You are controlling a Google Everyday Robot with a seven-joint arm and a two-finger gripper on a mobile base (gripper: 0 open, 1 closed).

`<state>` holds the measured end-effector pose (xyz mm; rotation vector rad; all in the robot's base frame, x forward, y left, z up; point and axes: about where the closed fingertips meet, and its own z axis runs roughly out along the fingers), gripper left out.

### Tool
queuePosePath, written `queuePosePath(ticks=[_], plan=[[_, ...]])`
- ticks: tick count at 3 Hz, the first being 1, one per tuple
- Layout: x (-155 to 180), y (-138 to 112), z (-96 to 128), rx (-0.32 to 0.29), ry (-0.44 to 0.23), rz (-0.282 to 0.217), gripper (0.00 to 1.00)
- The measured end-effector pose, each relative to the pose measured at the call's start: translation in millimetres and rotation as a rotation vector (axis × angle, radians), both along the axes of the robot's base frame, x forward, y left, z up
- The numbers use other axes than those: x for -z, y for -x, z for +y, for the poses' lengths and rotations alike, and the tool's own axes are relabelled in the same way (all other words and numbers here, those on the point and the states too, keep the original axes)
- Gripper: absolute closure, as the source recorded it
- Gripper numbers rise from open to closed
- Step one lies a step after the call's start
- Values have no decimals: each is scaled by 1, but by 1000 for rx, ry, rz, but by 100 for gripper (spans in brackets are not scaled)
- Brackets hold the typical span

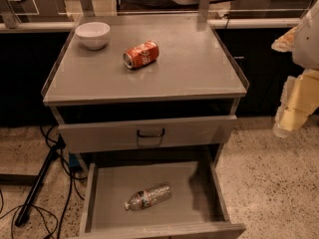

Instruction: Pick water bottle from middle drawer and place on counter

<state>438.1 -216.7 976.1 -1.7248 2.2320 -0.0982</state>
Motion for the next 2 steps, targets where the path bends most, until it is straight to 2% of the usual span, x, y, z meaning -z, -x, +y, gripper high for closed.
queuePosePath(ticks=[1, 2], plan=[[0, 0, 0, -1, 0, -2, 0], [12, -2, 13, -43, -33, -12, 0]])
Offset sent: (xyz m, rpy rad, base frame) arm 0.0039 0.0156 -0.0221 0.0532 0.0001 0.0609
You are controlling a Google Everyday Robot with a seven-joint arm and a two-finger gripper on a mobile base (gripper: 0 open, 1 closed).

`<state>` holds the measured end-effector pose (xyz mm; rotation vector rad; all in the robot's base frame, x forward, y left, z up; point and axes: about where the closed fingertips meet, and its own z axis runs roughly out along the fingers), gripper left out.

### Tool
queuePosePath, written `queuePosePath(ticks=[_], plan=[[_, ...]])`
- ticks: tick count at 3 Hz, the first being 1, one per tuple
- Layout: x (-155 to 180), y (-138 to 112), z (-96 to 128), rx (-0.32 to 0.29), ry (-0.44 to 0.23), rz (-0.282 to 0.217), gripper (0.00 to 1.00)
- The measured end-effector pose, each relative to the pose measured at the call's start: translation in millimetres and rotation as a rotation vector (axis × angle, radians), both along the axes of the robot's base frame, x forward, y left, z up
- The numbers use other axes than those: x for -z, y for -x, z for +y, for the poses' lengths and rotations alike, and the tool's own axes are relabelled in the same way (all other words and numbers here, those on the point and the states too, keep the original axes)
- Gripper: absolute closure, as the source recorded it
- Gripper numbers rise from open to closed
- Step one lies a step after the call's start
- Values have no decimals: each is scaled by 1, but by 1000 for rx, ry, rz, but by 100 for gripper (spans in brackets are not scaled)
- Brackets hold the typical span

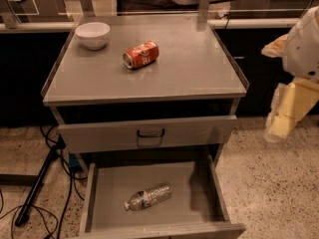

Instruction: Pick water bottle from middle drawer and place on counter

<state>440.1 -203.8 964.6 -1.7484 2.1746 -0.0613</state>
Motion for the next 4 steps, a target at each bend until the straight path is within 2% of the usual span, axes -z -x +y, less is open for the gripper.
queuePosePath(ticks=[1, 2, 3, 4], plan=[[15, -3, 17, -48, -31, -10, 0], [38, -20, 45, -111, -39, -13, 0], [39, -20, 46, -113, -40, -13, 0], [46, -14, 55, -155, -45, 12, 0]])
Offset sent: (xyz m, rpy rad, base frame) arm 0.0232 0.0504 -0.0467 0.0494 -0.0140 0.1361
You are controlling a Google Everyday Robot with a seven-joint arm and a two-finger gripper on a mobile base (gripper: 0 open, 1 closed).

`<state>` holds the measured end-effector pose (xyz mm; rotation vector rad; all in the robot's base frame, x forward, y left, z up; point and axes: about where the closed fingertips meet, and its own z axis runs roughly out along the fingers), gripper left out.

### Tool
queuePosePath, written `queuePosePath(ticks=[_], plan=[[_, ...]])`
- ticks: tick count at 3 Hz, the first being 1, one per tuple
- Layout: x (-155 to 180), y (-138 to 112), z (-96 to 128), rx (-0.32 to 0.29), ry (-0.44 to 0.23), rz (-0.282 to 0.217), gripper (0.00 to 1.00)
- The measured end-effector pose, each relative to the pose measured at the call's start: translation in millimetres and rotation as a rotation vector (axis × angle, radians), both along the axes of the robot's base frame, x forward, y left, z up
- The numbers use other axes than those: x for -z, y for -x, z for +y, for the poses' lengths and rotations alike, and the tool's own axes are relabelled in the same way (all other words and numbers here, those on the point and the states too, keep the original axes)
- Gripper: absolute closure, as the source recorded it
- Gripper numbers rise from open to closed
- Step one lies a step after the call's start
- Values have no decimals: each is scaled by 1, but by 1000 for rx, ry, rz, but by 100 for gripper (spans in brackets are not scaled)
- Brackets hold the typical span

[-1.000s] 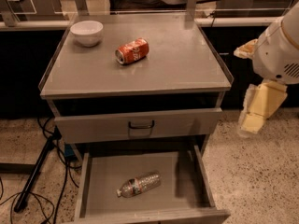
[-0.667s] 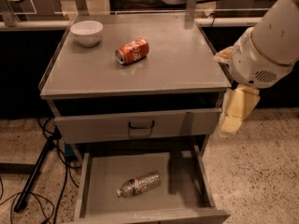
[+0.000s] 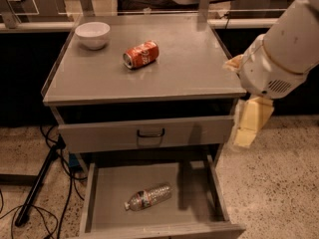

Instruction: Pick water bottle from middle drawer and place on counter

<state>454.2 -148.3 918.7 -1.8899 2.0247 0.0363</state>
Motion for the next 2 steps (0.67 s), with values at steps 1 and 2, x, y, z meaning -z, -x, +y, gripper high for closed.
queuePosePath(ticks=[1, 2], plan=[[17, 3, 17, -47, -11, 16, 0], [37, 1, 33, -89, 2, 26, 0]])
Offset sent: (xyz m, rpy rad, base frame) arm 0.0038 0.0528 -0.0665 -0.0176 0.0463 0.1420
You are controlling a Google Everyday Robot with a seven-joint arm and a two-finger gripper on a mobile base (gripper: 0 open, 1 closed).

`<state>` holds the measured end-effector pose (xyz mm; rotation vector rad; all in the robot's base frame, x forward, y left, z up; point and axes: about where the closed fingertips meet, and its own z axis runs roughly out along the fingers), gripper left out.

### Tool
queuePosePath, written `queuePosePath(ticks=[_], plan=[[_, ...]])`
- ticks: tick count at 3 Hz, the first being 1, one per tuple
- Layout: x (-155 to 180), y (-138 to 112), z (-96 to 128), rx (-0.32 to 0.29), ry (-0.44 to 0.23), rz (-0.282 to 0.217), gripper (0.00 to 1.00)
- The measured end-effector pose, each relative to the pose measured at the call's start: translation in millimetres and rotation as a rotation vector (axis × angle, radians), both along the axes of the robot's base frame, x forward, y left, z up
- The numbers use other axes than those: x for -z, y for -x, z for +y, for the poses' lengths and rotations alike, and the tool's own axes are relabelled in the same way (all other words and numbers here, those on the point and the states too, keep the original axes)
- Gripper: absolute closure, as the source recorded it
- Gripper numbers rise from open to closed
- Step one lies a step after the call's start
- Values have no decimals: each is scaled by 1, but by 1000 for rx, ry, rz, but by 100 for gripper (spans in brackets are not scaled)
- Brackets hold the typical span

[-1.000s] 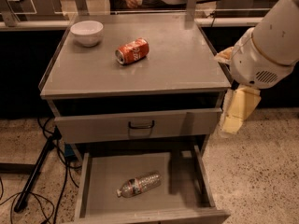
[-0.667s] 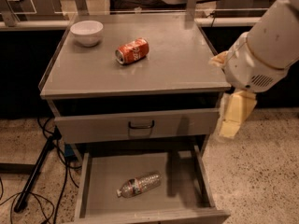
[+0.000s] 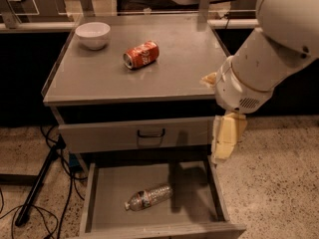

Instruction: Pick water bottle from middle drawer and place on counter

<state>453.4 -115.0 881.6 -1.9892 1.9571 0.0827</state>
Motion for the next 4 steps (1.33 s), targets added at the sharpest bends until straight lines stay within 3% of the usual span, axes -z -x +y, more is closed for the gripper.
queuePosePath(ticks=[1, 3, 4], plan=[[26, -1, 11, -18, 12, 41, 0], [51, 4, 23, -39, 12, 66, 0], [99, 4, 51, -54, 0, 98, 0]])
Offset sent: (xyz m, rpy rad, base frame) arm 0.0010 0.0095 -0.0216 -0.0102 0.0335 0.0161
